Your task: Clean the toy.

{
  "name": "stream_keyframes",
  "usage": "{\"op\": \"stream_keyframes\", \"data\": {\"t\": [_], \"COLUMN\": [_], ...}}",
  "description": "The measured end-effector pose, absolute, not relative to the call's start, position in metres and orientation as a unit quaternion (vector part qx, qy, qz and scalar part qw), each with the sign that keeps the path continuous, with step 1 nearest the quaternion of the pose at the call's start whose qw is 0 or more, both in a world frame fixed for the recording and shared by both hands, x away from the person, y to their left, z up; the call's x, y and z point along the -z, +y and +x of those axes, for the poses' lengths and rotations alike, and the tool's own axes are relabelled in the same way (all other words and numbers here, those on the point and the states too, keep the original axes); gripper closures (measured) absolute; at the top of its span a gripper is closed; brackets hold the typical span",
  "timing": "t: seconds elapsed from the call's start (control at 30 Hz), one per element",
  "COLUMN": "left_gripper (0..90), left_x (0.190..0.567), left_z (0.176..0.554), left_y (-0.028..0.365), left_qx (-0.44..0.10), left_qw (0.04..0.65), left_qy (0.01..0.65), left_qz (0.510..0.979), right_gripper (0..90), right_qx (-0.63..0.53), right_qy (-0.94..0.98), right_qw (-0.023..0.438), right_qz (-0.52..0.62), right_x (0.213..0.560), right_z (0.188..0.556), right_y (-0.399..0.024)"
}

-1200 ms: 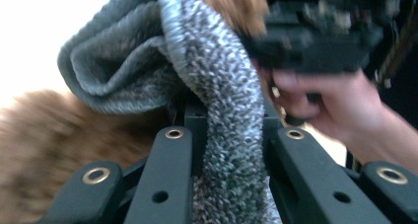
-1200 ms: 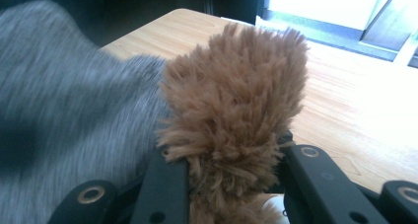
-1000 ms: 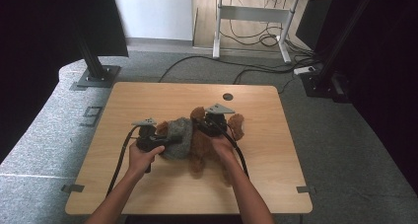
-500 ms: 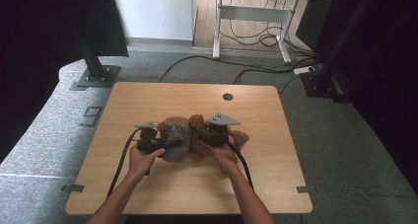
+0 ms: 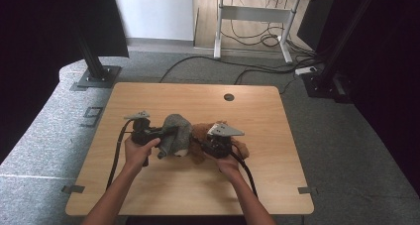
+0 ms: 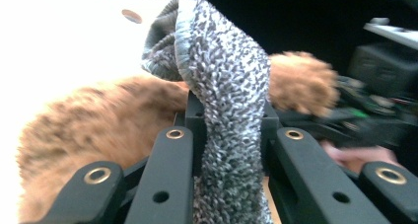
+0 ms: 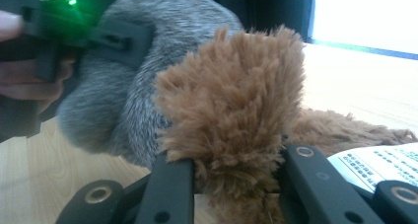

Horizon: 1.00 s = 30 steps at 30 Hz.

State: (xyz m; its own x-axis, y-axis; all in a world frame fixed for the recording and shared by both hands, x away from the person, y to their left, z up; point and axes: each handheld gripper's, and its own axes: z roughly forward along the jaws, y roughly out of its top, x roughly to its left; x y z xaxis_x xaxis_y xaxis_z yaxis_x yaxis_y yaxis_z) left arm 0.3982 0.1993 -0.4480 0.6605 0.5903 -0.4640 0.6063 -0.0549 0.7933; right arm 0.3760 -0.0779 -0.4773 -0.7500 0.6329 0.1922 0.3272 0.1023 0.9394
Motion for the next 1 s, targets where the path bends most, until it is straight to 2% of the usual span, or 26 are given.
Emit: {"op": "stream_keyframes", "data": {"t": [0.07, 0.23, 0.8, 1.0], "left_gripper": [76.1, 76.0, 75.7, 75.8], "left_x": [0.452, 0.466, 0.475, 0.475], "left_z": [0.403, 0.409, 0.403, 0.4], "left_y": [0.199, 0.214, 0.24, 0.242], "left_qx": [-0.004, 0.01, 0.001, 0.009], "left_qw": [0.534, 0.526, 0.509, 0.525], "left_qy": [0.429, 0.458, 0.477, 0.472], "left_qz": [0.729, 0.716, 0.717, 0.708], "right_gripper": [73.7, 73.4, 73.1, 73.1], "right_qx": [-0.586, -0.588, -0.59, -0.591], "right_qy": [0.732, 0.736, 0.74, 0.74], "right_qw": [0.128, 0.126, 0.112, 0.112], "right_qz": [0.325, 0.312, 0.302, 0.301], "right_x": [0.478, 0.481, 0.498, 0.501], "right_z": [0.374, 0.367, 0.354, 0.353], "right_y": [-0.081, -0.086, -0.092, -0.092]}}
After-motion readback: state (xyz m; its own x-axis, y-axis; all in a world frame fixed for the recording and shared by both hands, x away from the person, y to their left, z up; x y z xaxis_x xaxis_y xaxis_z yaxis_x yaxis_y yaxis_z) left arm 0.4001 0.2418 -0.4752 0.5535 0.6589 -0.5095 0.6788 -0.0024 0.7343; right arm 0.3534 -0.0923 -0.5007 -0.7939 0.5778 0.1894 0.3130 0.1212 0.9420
